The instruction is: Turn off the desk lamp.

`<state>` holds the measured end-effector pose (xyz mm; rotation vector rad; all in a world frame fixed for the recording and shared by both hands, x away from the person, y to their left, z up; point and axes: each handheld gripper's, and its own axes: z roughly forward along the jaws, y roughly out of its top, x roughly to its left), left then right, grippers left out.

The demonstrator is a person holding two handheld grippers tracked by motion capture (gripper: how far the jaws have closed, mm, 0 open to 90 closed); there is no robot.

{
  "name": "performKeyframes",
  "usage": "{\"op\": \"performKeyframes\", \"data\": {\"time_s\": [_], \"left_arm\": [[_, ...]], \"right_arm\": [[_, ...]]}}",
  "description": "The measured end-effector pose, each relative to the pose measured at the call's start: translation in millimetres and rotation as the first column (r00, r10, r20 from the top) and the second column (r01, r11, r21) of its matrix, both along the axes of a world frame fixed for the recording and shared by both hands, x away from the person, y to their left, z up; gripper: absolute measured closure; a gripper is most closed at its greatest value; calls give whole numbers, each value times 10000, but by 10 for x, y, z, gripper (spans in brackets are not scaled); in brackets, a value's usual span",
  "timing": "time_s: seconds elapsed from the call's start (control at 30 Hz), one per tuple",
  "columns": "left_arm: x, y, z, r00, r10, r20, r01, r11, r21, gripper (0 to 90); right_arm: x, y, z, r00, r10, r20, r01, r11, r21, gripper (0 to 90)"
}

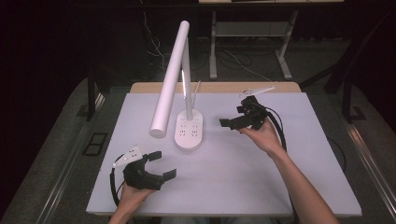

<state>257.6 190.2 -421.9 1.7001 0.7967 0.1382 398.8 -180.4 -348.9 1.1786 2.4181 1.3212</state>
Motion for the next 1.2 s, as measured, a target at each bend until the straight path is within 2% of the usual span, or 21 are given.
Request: {"op": "performKeyframes", "data": {"time_s": [0.4,0.67,0.83,1.03,1.2], "left_arm": [[1,-12,-1,10000,3,-26,-3,10000,17,0],[-5,-14,1,10000,4,-16,-4,10000,40,0],[-7,-15,2,10000,29,-20,-29,10000,35,0],[-11,-4,2,10000,25,-8,-25,10000,81,0],[-9,-9,-2,10000,35,-19,-34,10000,82,0]], "right_arm": [[-416,-395,1,9999,-59,120,55,9993,368,5],[-674,-596,-67,9997,-170,189,164,9994,320,6],[-846,-710,-83,9992,-300,268,287,9983,501,6],[-1057,-884,-174,9975,-628,313,605,9958,681,6],[-1240,-1050,-309,9946,-989,306,958,9914,896,6]]}}
